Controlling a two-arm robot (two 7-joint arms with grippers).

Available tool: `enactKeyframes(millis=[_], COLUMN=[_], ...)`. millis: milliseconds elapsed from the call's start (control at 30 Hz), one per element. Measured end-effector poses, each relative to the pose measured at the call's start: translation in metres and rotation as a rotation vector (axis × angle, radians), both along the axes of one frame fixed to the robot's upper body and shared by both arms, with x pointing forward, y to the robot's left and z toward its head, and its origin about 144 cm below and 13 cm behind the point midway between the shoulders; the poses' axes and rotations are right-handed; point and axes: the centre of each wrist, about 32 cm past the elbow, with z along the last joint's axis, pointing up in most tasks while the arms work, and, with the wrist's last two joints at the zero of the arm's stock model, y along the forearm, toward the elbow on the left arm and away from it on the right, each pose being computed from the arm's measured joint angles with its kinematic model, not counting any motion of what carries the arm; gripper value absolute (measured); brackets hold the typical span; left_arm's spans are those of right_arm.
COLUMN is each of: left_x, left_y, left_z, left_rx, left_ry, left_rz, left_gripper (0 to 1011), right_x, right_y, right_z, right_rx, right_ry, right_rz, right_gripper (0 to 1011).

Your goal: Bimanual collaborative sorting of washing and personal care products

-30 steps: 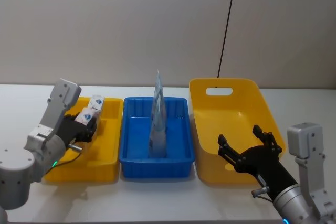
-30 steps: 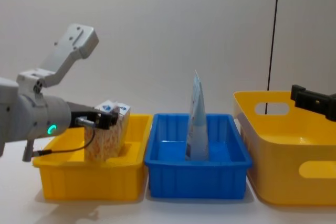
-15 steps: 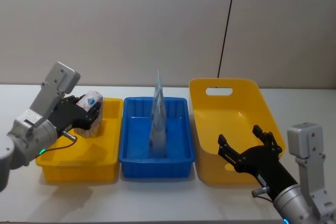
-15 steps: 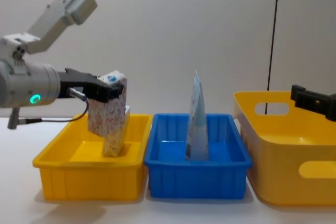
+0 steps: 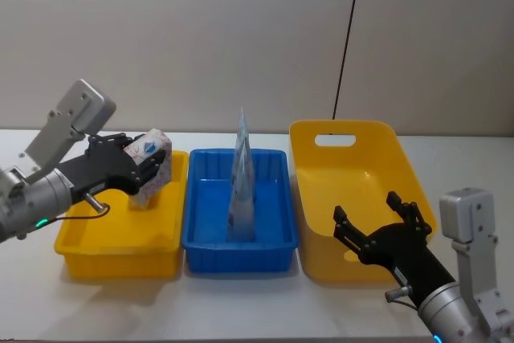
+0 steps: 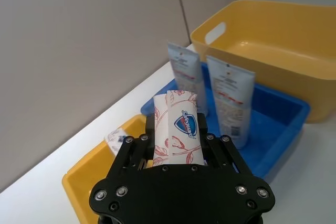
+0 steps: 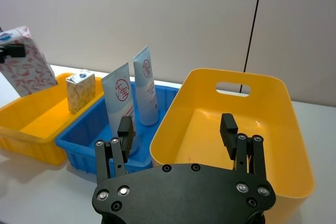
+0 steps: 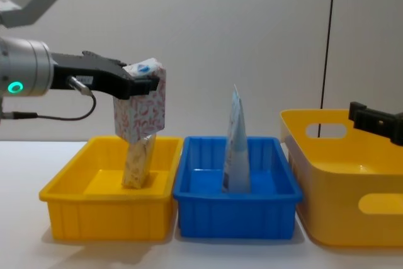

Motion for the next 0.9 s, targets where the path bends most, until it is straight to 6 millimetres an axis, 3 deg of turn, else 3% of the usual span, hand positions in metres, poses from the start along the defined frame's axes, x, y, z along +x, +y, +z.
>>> enactKeyframes(millis=[600,900], left_x=[-0.012,-0.014], left_y=[0.026,0.028], left_z=[0.030,0.040], left_rx=[0.025,0.028], left_ry=[-0.024,-0.030], left_rz=[-0.295,-0.447], left_gripper=[374,374], right_x=[0.000,0.000], right_y=[0.000,0.000], right_z=[0.000,0.000], right_rx=[0.000,0.000], right_ry=[0.000,0.000], right_rz=[0.000,0.000], right_gripper=[1000,1000])
